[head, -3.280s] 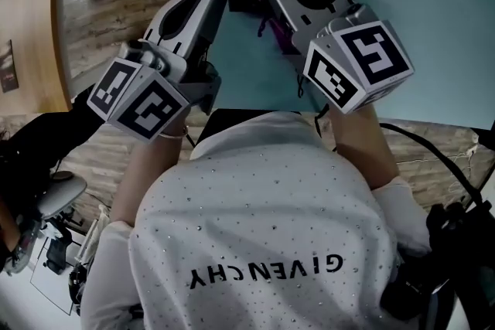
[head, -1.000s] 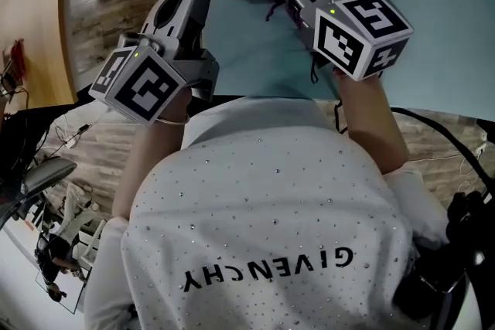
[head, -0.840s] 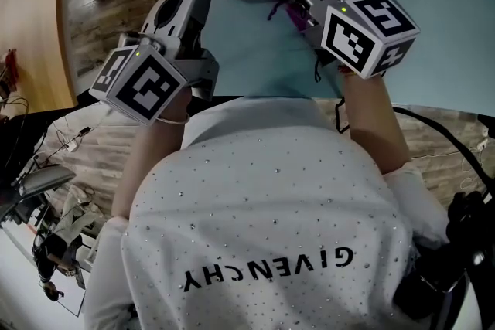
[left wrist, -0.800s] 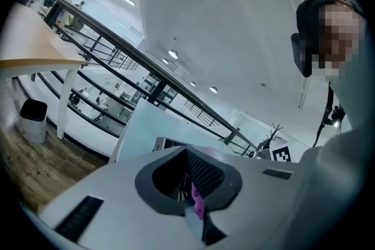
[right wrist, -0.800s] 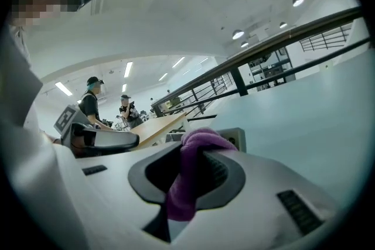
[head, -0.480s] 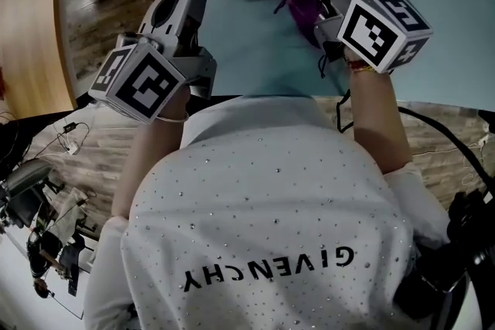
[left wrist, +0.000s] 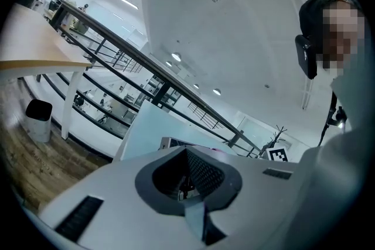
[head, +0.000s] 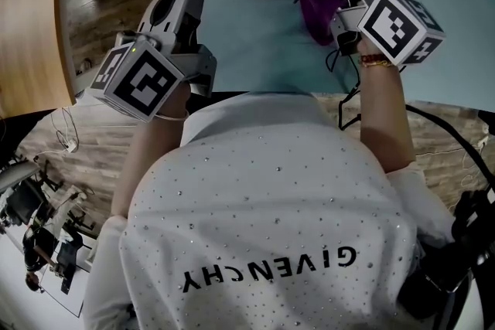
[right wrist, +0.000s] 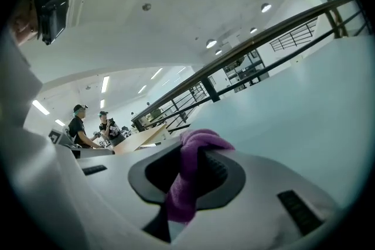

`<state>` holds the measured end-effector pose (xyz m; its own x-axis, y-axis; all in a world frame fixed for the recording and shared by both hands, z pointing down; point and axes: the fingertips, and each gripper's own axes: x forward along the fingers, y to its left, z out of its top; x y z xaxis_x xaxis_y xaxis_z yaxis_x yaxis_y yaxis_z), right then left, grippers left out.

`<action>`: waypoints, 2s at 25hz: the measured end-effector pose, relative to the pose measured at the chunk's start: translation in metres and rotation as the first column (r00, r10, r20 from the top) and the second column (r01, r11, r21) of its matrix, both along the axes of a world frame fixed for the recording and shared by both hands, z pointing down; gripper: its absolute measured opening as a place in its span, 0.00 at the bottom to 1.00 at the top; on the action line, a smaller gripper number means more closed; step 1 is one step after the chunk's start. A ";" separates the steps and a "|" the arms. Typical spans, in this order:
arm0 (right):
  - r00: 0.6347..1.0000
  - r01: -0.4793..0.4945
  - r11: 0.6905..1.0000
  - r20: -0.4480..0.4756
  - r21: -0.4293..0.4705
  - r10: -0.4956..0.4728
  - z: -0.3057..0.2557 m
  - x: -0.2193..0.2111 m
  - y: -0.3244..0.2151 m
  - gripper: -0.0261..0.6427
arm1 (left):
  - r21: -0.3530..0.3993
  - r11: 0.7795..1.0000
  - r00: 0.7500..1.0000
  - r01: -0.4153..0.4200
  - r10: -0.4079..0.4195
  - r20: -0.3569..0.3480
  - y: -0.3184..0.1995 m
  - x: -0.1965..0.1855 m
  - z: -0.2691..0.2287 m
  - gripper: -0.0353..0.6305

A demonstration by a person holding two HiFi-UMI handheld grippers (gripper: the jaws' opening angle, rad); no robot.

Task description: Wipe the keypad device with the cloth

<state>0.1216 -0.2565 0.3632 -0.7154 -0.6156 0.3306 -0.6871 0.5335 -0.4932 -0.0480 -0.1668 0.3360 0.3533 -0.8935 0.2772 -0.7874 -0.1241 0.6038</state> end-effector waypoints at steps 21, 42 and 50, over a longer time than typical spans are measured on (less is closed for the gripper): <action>0.892 0.452 0.887 -0.016 0.097 -0.453 0.019 -0.138 0.084 0.13 | -0.014 0.990 0.989 0.141 -0.141 0.037 0.029 -0.034 0.000 0.06; 0.987 0.154 0.983 -0.054 0.095 -0.149 0.016 -0.036 0.033 0.13 | -0.030 0.999 1.000 0.012 -0.012 -0.021 -0.003 0.011 0.008 0.06; 0.998 0.043 0.996 -0.058 0.081 -0.038 0.013 -0.004 0.015 0.13 | -0.039 0.999 1.000 0.012 -0.012 -0.021 -0.007 0.018 0.010 0.06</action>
